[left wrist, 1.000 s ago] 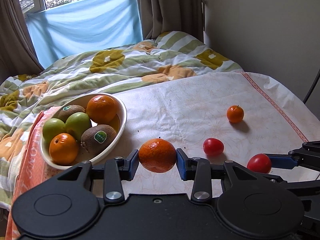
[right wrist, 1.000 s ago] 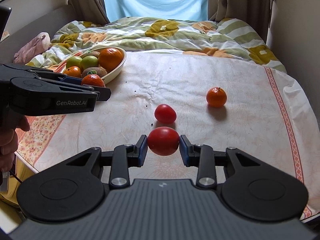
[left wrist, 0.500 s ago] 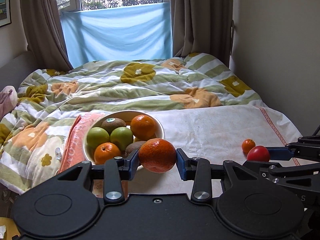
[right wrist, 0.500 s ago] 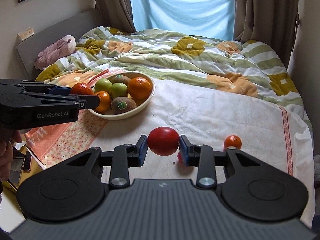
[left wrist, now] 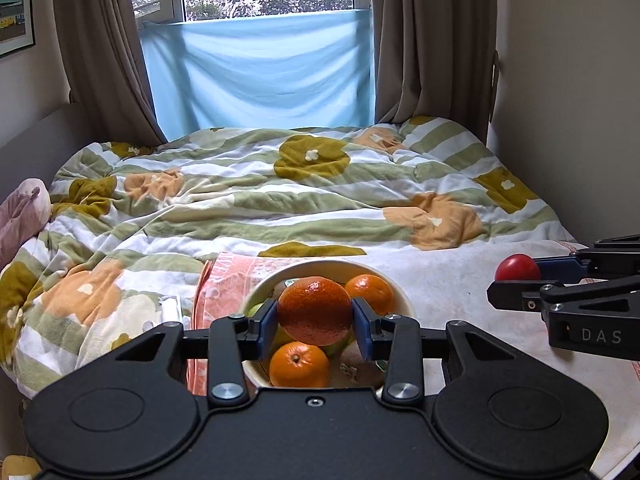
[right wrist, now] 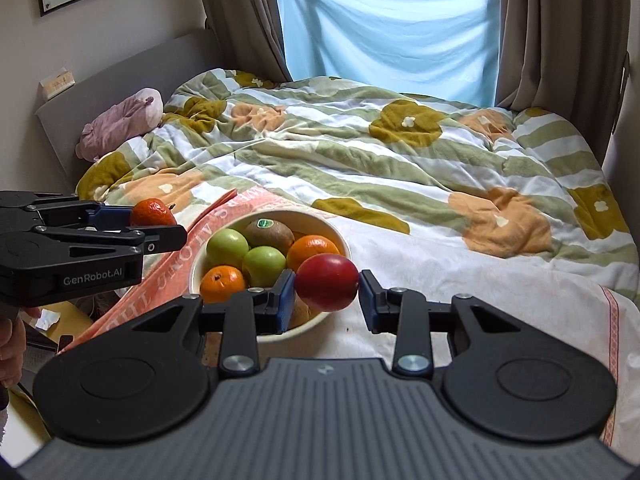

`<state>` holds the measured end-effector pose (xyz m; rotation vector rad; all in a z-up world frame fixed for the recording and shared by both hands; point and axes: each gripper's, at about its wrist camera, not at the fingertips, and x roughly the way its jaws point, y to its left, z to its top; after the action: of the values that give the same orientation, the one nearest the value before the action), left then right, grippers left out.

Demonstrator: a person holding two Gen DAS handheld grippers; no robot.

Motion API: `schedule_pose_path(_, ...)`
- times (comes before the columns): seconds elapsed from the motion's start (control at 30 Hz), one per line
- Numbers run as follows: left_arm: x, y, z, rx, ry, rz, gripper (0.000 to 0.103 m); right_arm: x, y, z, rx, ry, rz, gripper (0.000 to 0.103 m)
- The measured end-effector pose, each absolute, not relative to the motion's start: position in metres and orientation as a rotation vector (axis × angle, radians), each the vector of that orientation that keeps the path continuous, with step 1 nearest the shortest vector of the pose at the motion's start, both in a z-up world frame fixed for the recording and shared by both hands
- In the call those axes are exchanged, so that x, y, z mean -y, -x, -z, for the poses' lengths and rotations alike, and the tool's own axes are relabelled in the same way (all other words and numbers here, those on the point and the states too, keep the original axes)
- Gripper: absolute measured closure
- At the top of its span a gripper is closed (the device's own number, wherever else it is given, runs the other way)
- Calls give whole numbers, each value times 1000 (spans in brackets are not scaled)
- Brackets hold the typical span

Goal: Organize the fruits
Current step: 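Carry tangerine and tomato to the bowl while the left tool releases the tangerine inside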

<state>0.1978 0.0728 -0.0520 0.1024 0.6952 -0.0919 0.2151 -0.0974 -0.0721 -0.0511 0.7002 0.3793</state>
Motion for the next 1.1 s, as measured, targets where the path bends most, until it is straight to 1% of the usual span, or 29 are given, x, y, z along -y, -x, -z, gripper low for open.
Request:
schedule_pose_path(0.2,-92,-242,65,-716,-122,142,60,67,-265,75,-710,43,-364,54)
schedule_pose_path(0.4,-99,-284,98,-761,-172,192,60,45,-309,96,-745,34,-329,54)
schedule_pose_path(0.63,-97,-302,130,-809,-245,250,59,29,-335,125,-803,37,-319,54)
schedule_pose_path(0.83,-93,-308,142,-813,-287,278,58,23,-343,136,-823,39,-309,54)
schedule_pose_path(0.87,-93,-308,143,-813,-288,281,46,23,-344,137,-826,39,-308,54)
schedule_pose_path(0.9,-93,-308,143,-811,-285,281,36,23,-344,137,-828,39,-307,54)
schedule_pose_path(0.93,-95,-308,141,-801,-275,279,18,22,-345,138,-829,40,-306,54)
schedule_pose_path(0.97,-97,-307,140,-791,-265,275,7,22,-345,138,-829,41,-307,54)
schedule_pose_path(1.0,-98,-305,138,-782,-258,273,6,22,-345,138,-829,41,-308,54)
schedule_pose_path(1.1,-101,-301,134,-785,-254,268,6,21,-347,140,-831,47,-310,54)
